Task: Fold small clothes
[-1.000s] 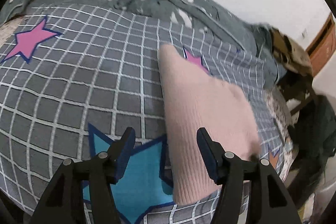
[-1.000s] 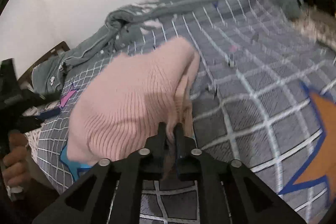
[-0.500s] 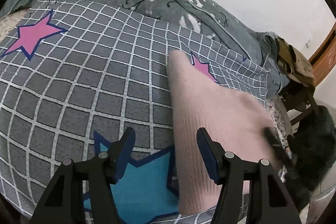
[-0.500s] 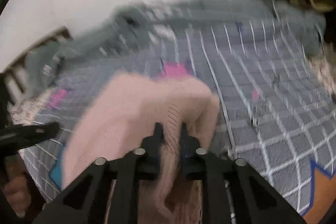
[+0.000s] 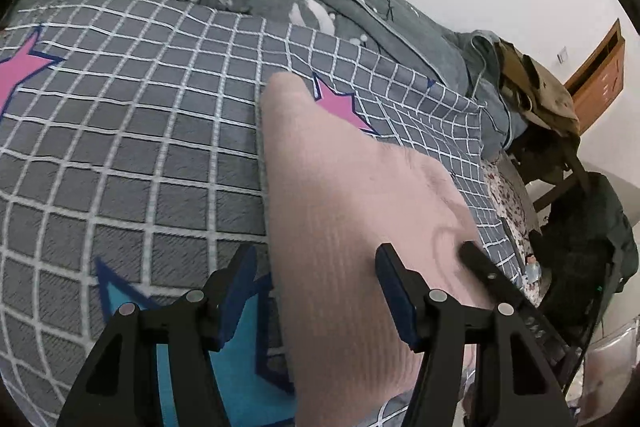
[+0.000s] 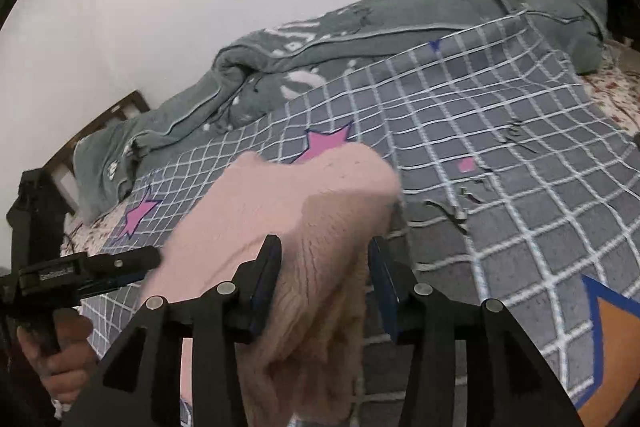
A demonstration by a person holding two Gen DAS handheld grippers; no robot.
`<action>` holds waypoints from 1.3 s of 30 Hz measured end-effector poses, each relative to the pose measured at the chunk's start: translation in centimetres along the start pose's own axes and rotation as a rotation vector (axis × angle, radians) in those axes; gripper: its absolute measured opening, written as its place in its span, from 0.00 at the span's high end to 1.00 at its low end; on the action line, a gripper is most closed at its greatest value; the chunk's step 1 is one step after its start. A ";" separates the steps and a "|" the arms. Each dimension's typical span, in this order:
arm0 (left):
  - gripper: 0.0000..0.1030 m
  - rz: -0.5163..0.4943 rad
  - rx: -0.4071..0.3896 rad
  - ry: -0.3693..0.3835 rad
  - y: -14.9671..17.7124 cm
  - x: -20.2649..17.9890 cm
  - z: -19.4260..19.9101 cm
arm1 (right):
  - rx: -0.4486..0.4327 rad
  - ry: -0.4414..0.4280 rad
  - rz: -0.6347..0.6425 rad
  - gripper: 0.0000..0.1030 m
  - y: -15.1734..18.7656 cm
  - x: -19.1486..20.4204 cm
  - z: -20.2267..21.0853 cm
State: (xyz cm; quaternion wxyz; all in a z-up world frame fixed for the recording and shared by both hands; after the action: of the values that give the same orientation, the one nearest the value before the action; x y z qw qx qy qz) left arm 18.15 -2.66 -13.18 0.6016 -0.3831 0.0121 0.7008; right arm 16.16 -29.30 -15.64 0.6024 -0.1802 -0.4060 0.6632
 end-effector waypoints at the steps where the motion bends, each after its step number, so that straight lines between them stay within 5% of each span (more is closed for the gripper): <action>1: 0.42 0.003 0.011 0.005 -0.2 0.0 -0.5 | 0.026 -0.005 -0.008 0.57 0.1 0.1 -0.6; 8: 0.40 0.070 0.080 0.084 -1.0 1.0 -3.1 | 0.106 -0.043 -0.038 0.42 1.3 -1.6 -2.8; 13: 0.42 0.049 0.064 0.045 -1.1 0.1 -4.1 | 0.125 -0.082 -0.065 0.41 1.1 -2.0 -3.5; 18: 0.55 0.011 0.026 -0.019 -1.0 -1.1 -4.0 | 0.150 -0.145 -0.083 0.41 0.8 -2.1 -4.3; 26: 0.66 -0.022 -0.025 0.015 -2.1 -1.3 -2.5 | 0.117 -0.213 -0.134 0.66 -0.5 -1.5 -3.9; 39: 0.65 0.019 -0.158 -0.109 -8.3 5.8 2.2 | 0.067 -0.359 -0.105 0.69 -5.8 6.9 -10.7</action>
State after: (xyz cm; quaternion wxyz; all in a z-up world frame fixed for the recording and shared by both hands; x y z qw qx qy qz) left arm 24.16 5.50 -11.16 0.5626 -0.3907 -0.0722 0.7250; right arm 26.29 -19.70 -15.98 0.5596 -0.0175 -0.4934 0.6656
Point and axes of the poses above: each gripper's, at about its wrist camera, not at the fingertips, and z roughly against the way its jaws point, x to its left, y to its underside, the point moved 1 cm from there along -z, roughly the way its jaws point, and after that the axes turned 8 degrees about z, right-handed, at the moved point
